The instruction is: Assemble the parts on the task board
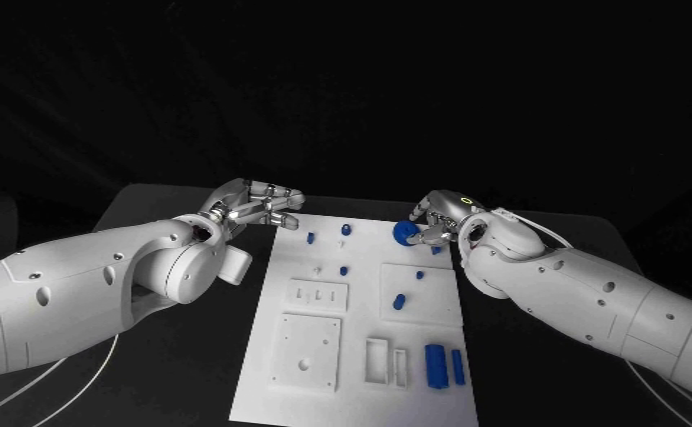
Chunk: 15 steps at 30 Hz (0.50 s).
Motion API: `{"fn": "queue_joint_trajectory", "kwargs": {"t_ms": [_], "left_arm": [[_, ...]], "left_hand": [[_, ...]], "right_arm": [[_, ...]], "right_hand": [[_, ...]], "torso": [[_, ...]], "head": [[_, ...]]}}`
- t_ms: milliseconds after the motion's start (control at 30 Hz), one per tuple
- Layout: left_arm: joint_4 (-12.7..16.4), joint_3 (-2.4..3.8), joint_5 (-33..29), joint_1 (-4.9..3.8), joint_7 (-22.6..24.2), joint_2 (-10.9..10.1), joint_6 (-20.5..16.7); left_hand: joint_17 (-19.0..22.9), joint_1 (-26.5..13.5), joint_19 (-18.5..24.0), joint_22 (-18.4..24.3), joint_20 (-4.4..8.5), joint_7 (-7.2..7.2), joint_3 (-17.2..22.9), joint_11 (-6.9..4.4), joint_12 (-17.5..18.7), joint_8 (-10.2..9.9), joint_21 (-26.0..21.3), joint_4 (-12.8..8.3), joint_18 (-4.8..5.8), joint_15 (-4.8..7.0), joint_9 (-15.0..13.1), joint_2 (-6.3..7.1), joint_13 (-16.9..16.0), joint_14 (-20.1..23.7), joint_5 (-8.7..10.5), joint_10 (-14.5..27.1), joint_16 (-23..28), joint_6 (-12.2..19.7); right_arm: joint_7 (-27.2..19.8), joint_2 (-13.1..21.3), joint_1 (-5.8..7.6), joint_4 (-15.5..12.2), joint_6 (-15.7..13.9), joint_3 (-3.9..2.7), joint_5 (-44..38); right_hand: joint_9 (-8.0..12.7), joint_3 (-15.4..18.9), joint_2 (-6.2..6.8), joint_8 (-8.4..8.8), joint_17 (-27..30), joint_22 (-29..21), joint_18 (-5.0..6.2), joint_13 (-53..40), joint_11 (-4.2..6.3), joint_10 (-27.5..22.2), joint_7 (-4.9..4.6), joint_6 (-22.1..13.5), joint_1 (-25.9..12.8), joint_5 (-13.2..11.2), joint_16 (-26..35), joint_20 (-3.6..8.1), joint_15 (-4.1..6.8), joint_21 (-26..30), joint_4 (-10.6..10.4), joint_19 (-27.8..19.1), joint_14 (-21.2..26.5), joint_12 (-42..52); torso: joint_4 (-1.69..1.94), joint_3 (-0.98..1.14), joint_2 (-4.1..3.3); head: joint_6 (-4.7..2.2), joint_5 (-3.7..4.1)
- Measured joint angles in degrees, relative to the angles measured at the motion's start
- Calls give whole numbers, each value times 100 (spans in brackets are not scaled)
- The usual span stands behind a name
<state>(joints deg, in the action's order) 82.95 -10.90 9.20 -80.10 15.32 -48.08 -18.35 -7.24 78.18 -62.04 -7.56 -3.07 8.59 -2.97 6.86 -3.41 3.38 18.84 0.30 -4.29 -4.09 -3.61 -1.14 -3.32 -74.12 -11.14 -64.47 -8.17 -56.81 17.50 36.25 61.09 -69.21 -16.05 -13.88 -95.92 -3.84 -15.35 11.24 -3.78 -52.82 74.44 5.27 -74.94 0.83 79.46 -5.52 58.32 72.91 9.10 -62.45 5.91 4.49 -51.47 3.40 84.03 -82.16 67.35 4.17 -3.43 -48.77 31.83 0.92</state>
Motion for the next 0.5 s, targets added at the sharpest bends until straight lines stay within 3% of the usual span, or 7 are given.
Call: {"fn": "queue_joint_trajectory", "kwargs": {"t_ms": [500], "left_arm": [[0,1,17,0,-8,5,1]], "left_hand": [[0,0,0,0,0,0,0,0,0,0,0,0,0,0,0,0,0,0,0,0,0,0]], "right_arm": [[7,-143,6,235,164,-8,27]], "right_hand": [[1,-18,0,1,-12,48,0,1,-51,51,0,0,0,-23,0,0,-4,1,-18,0,-4,113]], "torso": [[-10,8,-2]], "head": [[10,-49]]}}
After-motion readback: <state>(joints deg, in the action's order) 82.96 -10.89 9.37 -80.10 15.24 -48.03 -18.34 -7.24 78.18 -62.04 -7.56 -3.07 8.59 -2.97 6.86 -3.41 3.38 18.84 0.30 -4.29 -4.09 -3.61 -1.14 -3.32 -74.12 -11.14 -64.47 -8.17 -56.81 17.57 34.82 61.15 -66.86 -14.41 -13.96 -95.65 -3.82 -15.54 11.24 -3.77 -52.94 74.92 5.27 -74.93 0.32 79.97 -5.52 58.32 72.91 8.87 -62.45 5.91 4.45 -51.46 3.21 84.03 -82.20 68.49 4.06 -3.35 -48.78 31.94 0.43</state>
